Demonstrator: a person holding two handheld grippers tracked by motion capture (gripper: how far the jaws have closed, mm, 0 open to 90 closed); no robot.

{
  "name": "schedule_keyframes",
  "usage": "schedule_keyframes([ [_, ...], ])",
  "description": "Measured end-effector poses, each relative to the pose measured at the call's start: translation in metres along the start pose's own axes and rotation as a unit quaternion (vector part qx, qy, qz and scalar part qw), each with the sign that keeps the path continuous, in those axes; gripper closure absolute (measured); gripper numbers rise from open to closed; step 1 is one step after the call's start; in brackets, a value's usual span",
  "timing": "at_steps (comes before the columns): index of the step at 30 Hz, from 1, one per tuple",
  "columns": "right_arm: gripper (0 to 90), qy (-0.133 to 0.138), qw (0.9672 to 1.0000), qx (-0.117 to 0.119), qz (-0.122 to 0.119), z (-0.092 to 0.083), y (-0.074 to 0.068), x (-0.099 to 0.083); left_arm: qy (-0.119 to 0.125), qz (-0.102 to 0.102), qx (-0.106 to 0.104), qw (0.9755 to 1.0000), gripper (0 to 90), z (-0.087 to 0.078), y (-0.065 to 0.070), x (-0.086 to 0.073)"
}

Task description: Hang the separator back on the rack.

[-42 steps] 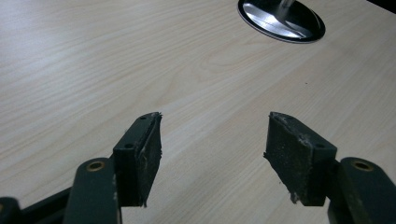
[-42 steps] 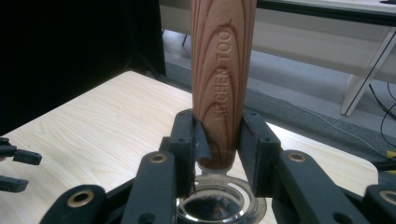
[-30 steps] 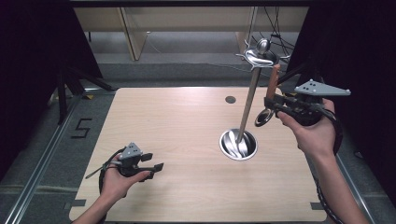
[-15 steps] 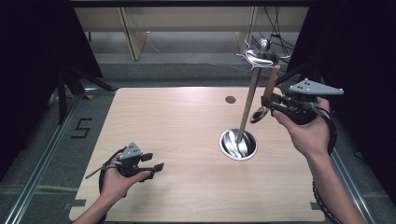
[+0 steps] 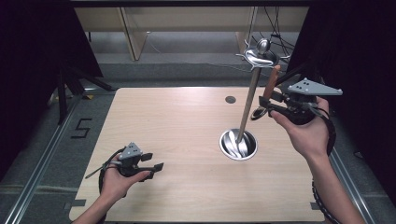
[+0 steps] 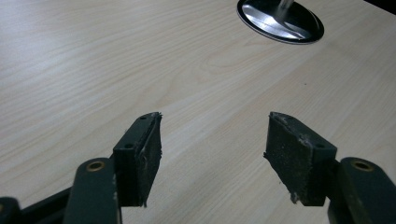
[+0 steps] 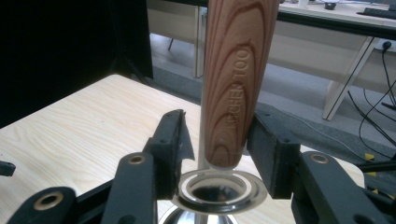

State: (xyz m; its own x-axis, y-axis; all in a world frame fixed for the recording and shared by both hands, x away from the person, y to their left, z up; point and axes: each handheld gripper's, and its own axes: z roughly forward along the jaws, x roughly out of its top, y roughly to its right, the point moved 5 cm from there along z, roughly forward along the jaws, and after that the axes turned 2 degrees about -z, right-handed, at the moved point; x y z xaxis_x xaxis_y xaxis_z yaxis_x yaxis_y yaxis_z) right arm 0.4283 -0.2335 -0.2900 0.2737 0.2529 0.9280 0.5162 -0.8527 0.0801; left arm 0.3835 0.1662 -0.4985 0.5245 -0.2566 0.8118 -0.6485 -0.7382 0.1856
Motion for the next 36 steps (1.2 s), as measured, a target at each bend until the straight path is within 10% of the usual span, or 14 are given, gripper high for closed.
schedule_keyframes([
  [36, 40.2, -0.028, 0.9979, -0.021, 0.054, -0.035, 0.012, -0.044, 0.006, -0.001, 0.0, 1.0, 35.3, -0.001, 0.0, 0.0],
])
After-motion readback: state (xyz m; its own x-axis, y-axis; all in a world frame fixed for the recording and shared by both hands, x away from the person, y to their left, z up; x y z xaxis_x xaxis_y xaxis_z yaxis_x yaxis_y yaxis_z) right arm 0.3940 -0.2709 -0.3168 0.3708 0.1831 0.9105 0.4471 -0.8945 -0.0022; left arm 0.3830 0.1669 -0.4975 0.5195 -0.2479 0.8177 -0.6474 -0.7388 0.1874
